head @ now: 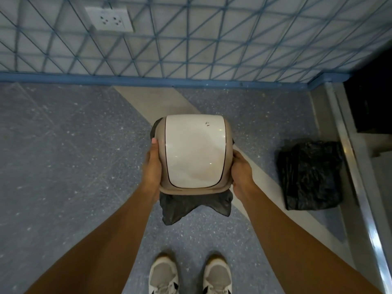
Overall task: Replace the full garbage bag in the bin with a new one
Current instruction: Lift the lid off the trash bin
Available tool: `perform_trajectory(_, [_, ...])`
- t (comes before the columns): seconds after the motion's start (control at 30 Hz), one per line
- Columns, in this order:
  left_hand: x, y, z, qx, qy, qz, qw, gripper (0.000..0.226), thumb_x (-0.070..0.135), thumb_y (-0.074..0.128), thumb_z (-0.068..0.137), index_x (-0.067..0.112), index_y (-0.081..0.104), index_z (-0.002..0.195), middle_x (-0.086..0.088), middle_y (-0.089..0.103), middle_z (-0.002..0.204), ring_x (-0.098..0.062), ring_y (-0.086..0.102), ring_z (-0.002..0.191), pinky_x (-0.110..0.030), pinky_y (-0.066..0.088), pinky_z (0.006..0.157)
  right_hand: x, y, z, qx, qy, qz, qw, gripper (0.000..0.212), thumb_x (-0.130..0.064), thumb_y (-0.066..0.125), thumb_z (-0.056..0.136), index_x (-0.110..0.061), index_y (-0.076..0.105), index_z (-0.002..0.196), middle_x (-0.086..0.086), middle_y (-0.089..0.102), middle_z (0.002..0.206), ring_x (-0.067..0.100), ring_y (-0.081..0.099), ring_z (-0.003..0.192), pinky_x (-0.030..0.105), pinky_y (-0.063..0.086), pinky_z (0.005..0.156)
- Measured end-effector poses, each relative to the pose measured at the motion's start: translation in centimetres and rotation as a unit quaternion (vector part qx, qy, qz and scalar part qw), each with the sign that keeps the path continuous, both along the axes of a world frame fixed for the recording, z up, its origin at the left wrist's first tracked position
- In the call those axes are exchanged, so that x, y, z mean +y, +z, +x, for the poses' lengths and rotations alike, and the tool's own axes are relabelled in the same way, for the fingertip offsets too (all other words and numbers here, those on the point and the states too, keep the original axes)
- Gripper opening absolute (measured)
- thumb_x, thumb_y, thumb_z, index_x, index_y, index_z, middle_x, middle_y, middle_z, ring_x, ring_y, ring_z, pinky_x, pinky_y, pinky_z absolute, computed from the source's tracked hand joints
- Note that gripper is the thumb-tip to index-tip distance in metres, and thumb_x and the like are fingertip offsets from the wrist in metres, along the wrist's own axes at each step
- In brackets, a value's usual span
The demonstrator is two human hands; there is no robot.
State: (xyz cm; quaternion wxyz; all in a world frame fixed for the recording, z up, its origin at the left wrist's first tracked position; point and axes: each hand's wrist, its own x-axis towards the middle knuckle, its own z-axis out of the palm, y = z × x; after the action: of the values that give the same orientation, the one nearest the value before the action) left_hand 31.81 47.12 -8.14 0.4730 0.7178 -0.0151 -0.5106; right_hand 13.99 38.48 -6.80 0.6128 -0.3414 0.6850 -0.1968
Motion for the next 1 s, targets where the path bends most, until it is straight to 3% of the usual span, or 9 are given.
perform_trajectory(0.23, [0.3, 1.1, -0.1, -0.008, -0.001, 0.033, 0.999, 0.122, 0.102, 0.029, 0.037, 0.034, 0.043, 0.138, -0.001, 0.049, 0.142, -0.023, 0.047, 0.128, -0.048, 0.034, 0.111, -0.1, 0.3, -0.3, 0.024, 0.058, 0.01, 0.998, 0.04, -0.013, 0.029, 0.098, -0.018, 0.054, 0.129, 0.005, 0.06, 0.126, 0.026, 0.055, 0.114, 0.045, 0.043, 0.104])
perform_trajectory(0.33, [-0.1, 2.9, -0.3, -0.045, 0.008, 0.043, 0.998, 0.09, 0.084, 0.029, 0.073, 0.03, 0.031, 0.145, -0.003, 0.037, 0.151, -0.026, 0.036, 0.136, -0.048, 0.028, 0.114, -0.7, 1.3, -0.1, 0.052, 0.064, -0.041, 0.996, 0.039, -0.012, 0.03, 0.098, -0.016, 0.05, 0.131, 0.005, 0.056, 0.13, 0.026, 0.051, 0.12, 0.036, 0.042, 0.102])
perform_trajectory(0.4, [-0.3, 3.4, -0.3, -0.093, 0.012, 0.043, 0.995, 0.072, 0.066, 0.03, 0.087, 0.028, 0.024, 0.148, -0.004, 0.029, 0.154, -0.027, 0.03, 0.14, -0.048, 0.025, 0.115, -1.2, 2.4, 0.4, 0.08, 0.072, -0.102, 0.989, 0.039, -0.022, 0.031, 0.101, -0.018, 0.039, 0.139, 0.005, 0.046, 0.142, 0.025, 0.042, 0.131, 0.036, 0.035, 0.107])
perform_trajectory(0.5, [-0.9, 4.6, -0.3, -0.144, -0.027, 0.027, 0.989, 0.071, 0.065, 0.035, 0.087, 0.033, 0.018, 0.148, -0.003, 0.024, 0.156, -0.027, 0.027, 0.142, -0.05, 0.024, 0.115, -2.0, 3.6, 1.6, 0.055, 0.109, -0.146, 0.982, 0.051, -0.04, 0.036, 0.098, -0.022, 0.028, 0.145, 0.004, 0.032, 0.152, 0.024, 0.032, 0.138, 0.042, 0.029, 0.114])
perform_trajectory(0.63, [-2.7, 5.9, -0.7, -0.177, -0.068, 0.008, 0.982, 0.07, 0.058, 0.044, 0.087, 0.035, 0.017, 0.147, -0.003, 0.03, 0.153, -0.029, 0.035, 0.136, -0.049, 0.031, 0.11, -2.7, 4.2, 3.3, 0.043, 0.176, -0.15, 0.972, 0.065, -0.051, 0.045, 0.09, -0.028, 0.023, 0.146, 0.002, 0.033, 0.15, 0.025, 0.035, 0.135, 0.046, 0.034, 0.111])
perform_trajectory(0.77, [-3.4, 6.1, -1.2, -0.199, -0.065, 0.005, 0.978, 0.077, 0.05, 0.058, 0.084, 0.032, 0.019, 0.147, -0.001, 0.034, 0.151, -0.027, 0.038, 0.134, -0.044, 0.034, 0.107, -2.6, 3.9, 4.0, 0.068, 0.196, -0.16, 0.965, 0.076, -0.053, 0.058, 0.082, -0.029, 0.023, 0.145, 0.0, 0.034, 0.149, 0.024, 0.036, 0.134, 0.042, 0.035, 0.108])
perform_trajectory(1.0, [-2.5, 8.1, -0.8, -0.252, -0.032, 0.002, 0.967, 0.078, 0.045, 0.062, 0.083, 0.03, 0.02, 0.147, 0.001, 0.037, 0.148, -0.025, 0.042, 0.13, -0.037, 0.037, 0.1, -1.8, 6.6, 5.0, 0.048, 0.224, -0.206, 0.951, 0.072, -0.043, 0.059, 0.086, -0.03, 0.021, 0.145, -0.002, 0.029, 0.151, 0.021, 0.033, 0.136, 0.04, 0.034, 0.109])
